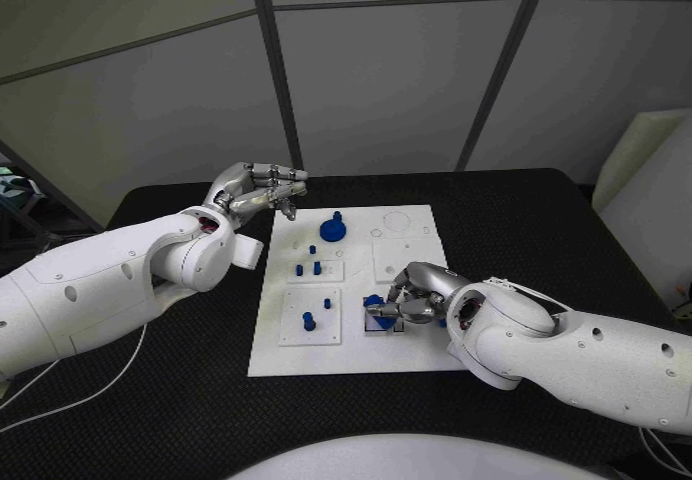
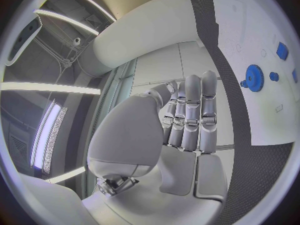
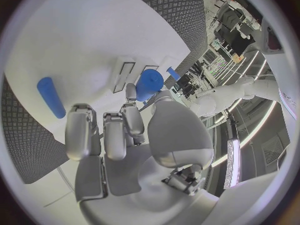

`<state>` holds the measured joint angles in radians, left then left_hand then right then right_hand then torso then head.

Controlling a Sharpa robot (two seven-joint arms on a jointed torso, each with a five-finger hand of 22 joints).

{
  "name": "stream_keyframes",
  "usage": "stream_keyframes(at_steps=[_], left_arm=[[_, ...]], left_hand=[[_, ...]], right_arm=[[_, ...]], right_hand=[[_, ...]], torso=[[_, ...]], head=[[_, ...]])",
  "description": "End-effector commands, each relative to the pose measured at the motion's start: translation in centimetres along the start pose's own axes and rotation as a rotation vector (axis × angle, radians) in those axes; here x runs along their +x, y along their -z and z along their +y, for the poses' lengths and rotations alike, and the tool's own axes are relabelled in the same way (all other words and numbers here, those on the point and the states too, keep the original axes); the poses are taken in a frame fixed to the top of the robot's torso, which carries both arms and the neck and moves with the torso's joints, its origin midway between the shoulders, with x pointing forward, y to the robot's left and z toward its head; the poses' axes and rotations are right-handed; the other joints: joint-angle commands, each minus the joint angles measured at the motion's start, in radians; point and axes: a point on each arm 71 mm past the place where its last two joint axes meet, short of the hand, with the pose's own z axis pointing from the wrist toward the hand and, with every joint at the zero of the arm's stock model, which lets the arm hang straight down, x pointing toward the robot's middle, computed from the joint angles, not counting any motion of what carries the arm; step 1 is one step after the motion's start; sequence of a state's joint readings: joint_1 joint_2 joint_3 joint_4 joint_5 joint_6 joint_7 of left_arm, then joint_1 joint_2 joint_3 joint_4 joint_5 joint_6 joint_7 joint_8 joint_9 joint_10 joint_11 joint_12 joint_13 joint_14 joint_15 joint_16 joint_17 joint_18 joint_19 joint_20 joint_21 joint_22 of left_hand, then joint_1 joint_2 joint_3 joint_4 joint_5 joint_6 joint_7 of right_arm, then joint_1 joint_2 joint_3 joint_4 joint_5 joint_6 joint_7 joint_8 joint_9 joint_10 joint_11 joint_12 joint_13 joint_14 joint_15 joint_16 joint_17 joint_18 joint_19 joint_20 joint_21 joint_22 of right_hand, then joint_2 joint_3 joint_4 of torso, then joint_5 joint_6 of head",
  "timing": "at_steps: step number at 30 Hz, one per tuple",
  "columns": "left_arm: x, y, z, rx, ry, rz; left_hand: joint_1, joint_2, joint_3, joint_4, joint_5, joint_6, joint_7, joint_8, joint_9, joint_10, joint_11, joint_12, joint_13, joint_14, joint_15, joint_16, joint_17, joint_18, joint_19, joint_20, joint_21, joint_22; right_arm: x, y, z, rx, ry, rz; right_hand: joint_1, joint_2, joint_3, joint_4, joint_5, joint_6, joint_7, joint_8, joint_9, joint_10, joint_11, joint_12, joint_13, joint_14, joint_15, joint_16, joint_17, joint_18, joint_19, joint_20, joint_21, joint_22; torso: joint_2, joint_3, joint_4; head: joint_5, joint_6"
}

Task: Assemble the parts on the task board

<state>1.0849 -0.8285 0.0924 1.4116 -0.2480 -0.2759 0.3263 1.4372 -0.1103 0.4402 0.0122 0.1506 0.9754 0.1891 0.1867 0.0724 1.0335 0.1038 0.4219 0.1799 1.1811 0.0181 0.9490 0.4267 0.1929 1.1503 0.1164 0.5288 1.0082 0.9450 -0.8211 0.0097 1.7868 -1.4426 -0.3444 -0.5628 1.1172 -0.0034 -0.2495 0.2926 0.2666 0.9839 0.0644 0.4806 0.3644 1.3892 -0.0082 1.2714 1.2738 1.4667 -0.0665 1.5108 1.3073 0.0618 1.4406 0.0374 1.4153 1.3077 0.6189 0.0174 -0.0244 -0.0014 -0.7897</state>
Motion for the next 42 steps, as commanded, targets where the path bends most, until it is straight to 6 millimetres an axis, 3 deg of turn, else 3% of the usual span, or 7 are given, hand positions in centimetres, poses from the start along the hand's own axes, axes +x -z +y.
stream_keyframes(at_steps=[1, 7, 14, 24, 34, 38, 42], left_arm=[[0.2, 0.0, -0.1, 0.004, 0.003, 0.016], [0.1, 0.0, -0.1, 0.003, 0.003, 0.016], [0.1, 0.0, -0.1, 0.003, 0.003, 0.017], [0.0, 0.0, -0.1, 0.002, 0.002, 0.014], [0.0, 0.0, -0.1, 0.000, 0.004, 0.019], [-0.1, 0.1, -0.1, -0.001, 0.003, 0.019], [-0.1, 0.1, -0.1, -0.002, 0.003, 0.019]], left_hand=[[-0.007, 0.003, 0.005, 0.001, 0.006, -0.007, -0.002, 0.002, -0.001, -0.006, 0.002, 0.007, 0.002, -0.007, 0.003, -0.001, -0.001, -0.010, -0.004, 0.000, -0.006, -0.001], [-0.007, 0.003, 0.005, 0.001, 0.006, -0.007, -0.002, 0.002, -0.001, -0.006, 0.002, 0.007, 0.002, -0.007, 0.003, -0.001, -0.001, -0.010, -0.004, 0.000, -0.006, -0.001], [-0.007, 0.003, 0.005, 0.001, 0.006, -0.007, -0.002, 0.002, -0.001, -0.006, 0.002, 0.007, 0.002, -0.007, 0.003, -0.001, -0.001, -0.010, -0.004, 0.000, -0.006, -0.001], [-0.008, 0.004, 0.005, 0.000, 0.006, -0.008, -0.001, 0.002, -0.001, -0.007, 0.002, 0.007, 0.001, -0.007, 0.003, -0.001, -0.001, -0.010, -0.004, 0.001, -0.006, -0.001], [-0.008, 0.004, 0.006, 0.001, 0.006, -0.008, -0.001, 0.002, -0.001, -0.008, 0.002, 0.007, 0.001, -0.007, 0.003, -0.001, -0.001, -0.010, -0.004, 0.001, -0.006, -0.001], [-0.008, 0.004, 0.006, 0.001, 0.006, -0.008, -0.001, 0.002, -0.001, -0.008, 0.002, 0.007, 0.001, -0.007, 0.003, -0.001, -0.001, -0.010, -0.004, 0.001, -0.006, -0.001], [-0.008, 0.004, 0.006, 0.001, 0.006, -0.008, -0.001, 0.002, -0.001, -0.008, 0.002, 0.007, 0.001, -0.007, 0.003, -0.001, -0.001, -0.010, -0.004, 0.001, -0.006, -0.001]], right_arm=[[0.0, -0.2, 0.1, -0.004, 0.017, 0.001], [0.0, -0.3, 0.0, 0.005, 0.014, -0.006], [0.0, -0.2, 0.2, -0.007, 0.006, -0.010], [0.0, 0.8, 0.9, -0.057, 0.011, 0.015], [-0.2, 1.2, 0.4, -0.057, 0.025, 0.013], [-0.3, 1.2, 0.1, -0.050, 0.037, 0.015], [-0.2, 1.2, 0.1, -0.050, 0.050, 0.020]], right_hand=[[-0.038, -0.013, -0.004, 0.002, -0.055, -0.018, 0.006, -0.009, 0.002, -0.015, 0.005, -0.015, -0.011, 0.081, -0.002, 0.004, 0.152, -0.004, -0.008, 0.004, -0.010, 0.021], [-0.118, -0.049, 0.028, 0.003, -0.134, -0.032, 0.012, -0.011, 0.010, -0.028, 0.011, -0.034, -0.022, 0.081, 0.004, 0.002, 0.151, -0.001, -0.015, 0.010, -0.020, 0.009], [-0.134, -0.054, 0.043, 0.003, -0.143, -0.033, 0.013, -0.009, 0.014, -0.028, 0.012, -0.034, -0.021, 0.081, 0.004, 0.002, 0.152, -0.001, -0.016, 0.011, -0.021, 0.008], [-0.128, -0.012, 0.068, 0.000, -0.092, -0.008, 0.002, 0.009, 0.030, -0.003, 0.003, -0.005, 0.009, 0.084, -0.002, 0.009, 0.166, -0.006, -0.001, 0.007, -0.006, 0.032], [-0.116, 0.010, 0.065, -0.003, -0.069, 0.000, -0.003, 0.012, 0.035, 0.004, -0.002, -0.002, 0.014, 0.085, -0.006, 0.011, 0.170, -0.007, 0.003, 0.003, -0.001, 0.039], [-0.033, 0.024, 0.076, -0.022, -0.037, 0.000, -0.005, 0.011, 0.039, 0.006, -0.004, -0.003, 0.017, 0.085, -0.009, 0.011, 0.172, -0.007, 0.003, 0.000, -0.001, 0.040], [0.056, 0.038, 0.085, -0.043, -0.068, 0.002, -0.007, 0.011, 0.043, 0.010, -0.006, -0.002, 0.021, 0.085, -0.010, 0.011, 0.172, -0.008, 0.004, -0.002, 0.000, 0.041]], torso=[[0.000, 0.0004, -0.0011], [-0.001, -0.0005, -0.0009], [0.000, 0.0007, -0.0009], [0.000, 0.0008, -0.0009], [-0.001, 0.0002, 0.0001], [-0.001, -0.0002, 0.0006], [0.000, 0.0003, 0.0010]], head=[[0.003, 0.000], [0.001, -0.001], [0.001, -0.001], [0.004, -0.004], [0.002, -0.006], [0.002, -0.006], [0.005, -0.005]])
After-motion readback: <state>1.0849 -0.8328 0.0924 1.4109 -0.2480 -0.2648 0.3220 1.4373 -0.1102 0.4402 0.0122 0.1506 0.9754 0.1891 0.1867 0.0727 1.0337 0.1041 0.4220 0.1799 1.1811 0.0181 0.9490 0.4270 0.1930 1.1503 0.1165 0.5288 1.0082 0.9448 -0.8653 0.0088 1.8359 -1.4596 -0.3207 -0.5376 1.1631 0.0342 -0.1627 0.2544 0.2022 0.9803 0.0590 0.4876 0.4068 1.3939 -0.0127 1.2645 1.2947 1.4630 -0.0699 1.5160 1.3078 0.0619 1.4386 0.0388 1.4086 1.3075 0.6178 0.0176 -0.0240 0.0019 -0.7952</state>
